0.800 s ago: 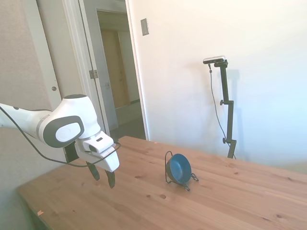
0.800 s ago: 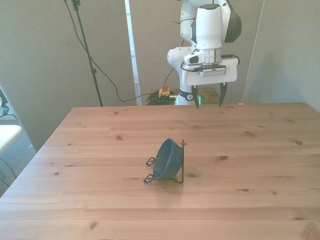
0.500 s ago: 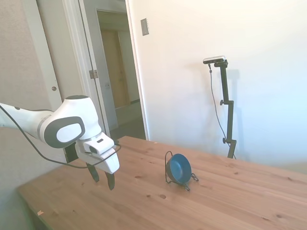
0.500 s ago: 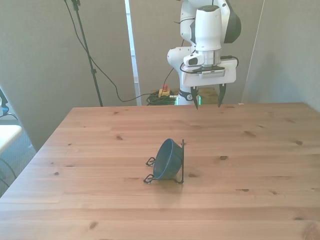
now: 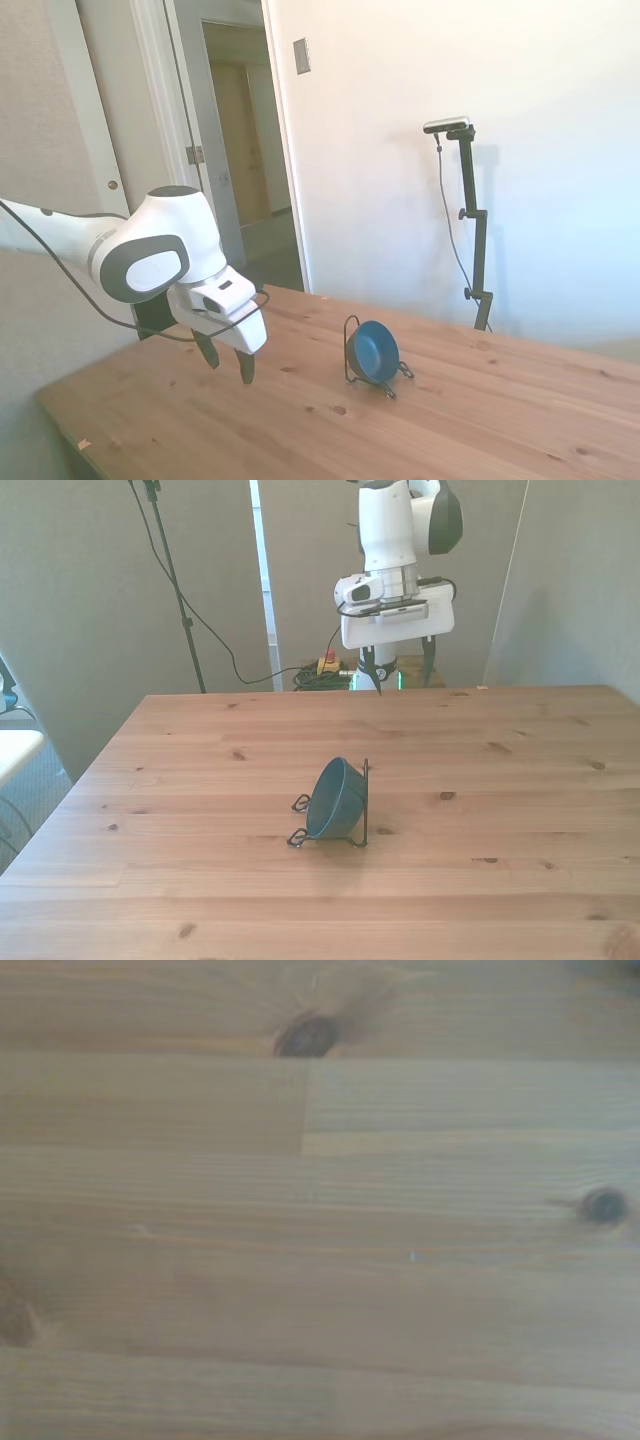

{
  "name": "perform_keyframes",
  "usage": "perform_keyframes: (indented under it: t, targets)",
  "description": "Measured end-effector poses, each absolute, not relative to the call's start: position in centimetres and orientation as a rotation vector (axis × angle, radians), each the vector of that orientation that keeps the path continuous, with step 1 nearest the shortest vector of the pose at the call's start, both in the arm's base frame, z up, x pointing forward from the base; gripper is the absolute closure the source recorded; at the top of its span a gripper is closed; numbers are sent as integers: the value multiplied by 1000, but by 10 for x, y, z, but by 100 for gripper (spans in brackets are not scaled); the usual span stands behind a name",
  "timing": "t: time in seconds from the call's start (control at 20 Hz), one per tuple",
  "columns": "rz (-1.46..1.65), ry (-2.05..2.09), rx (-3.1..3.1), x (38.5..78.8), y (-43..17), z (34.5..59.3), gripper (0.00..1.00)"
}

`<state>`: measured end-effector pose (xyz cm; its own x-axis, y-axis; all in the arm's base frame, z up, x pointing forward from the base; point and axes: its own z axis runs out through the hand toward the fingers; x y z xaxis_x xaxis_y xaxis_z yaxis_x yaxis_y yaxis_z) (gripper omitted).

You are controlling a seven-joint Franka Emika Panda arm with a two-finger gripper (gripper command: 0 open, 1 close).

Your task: Unload the bowl

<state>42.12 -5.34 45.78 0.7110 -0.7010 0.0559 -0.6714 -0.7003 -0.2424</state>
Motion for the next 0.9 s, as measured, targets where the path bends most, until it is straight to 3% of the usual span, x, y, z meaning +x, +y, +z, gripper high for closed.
perform_keyframes:
  t: [0.25, 0.6, 0.9]
  targets:
    - [-248, 1066, -2650, 438, -96, 475, 0]
    - [-285, 1028, -2613, 494, -118, 460, 0]
    - [-299, 1068, -2604, 518, -142, 466, 0]
